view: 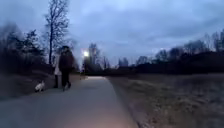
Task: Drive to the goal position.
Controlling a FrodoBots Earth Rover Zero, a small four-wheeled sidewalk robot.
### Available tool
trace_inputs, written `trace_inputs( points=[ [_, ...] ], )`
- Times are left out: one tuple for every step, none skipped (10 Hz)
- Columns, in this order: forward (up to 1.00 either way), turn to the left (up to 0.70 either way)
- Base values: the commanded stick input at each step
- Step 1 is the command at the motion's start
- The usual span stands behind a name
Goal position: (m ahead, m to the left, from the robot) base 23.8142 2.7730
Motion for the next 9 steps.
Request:
trace_inputs(
  points=[
    [1.0, 0.36],
    [1.0, 0.34],
    [1.0, 0.07],
    [1.0, 0.0],
    [1.0, 0.0],
    [1.0, 0.0],
    [1.0, 0.0],
    [1.0, 0.0],
    [1.0, 0.21]
  ],
)
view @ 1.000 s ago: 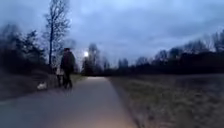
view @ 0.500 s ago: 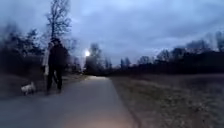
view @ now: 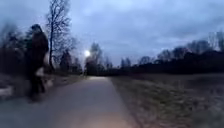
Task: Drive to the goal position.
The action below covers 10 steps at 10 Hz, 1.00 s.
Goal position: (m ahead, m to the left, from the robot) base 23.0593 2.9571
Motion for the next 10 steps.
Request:
trace_inputs(
  points=[
    [1.0, 0.4],
    [1.0, 0.31],
    [1.0, 0.0],
    [1.0, 0.0],
    [1.0, 0.0],
    [1.0, 0.0],
    [1.0, 0.0],
    [1.0, 0.0],
    [1.0, 0.0],
    [1.0, 0.0]
  ],
)
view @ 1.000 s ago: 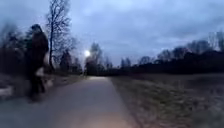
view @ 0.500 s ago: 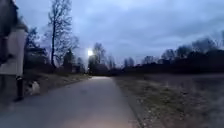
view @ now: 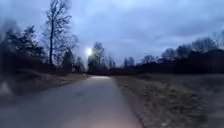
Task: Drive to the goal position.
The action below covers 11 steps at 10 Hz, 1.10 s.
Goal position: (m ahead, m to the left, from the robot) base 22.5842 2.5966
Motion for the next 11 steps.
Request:
trace_inputs(
  points=[
    [1.0, 0.0],
    [1.0, 0.0],
    [1.0, 0.0],
    [1.0, 0.0],
    [1.0, 0.0],
    [1.0, 0.0],
    [1.0, 0.0],
    [1.0, 0.0],
    [1.0, 0.0],
    [1.0, 0.0],
    [1.0, 0.0]
  ],
)
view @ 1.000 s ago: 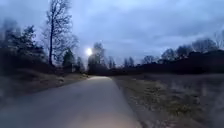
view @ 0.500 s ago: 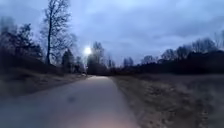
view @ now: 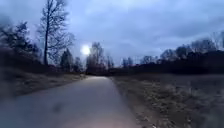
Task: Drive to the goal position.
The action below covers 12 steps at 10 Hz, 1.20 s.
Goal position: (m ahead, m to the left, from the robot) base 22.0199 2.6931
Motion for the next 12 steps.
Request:
trace_inputs(
  points=[
    [1.0, 0.0],
    [1.0, 0.0],
    [1.0, 0.0],
    [1.0, 0.0],
    [1.0, 0.0],
    [1.0, 0.0],
    [1.0, 0.0],
    [1.0, 0.0],
    [1.0, 0.0],
    [1.0, 0.04],
    [1.0, 0.4],
    [1.0, 0.4]
  ],
)
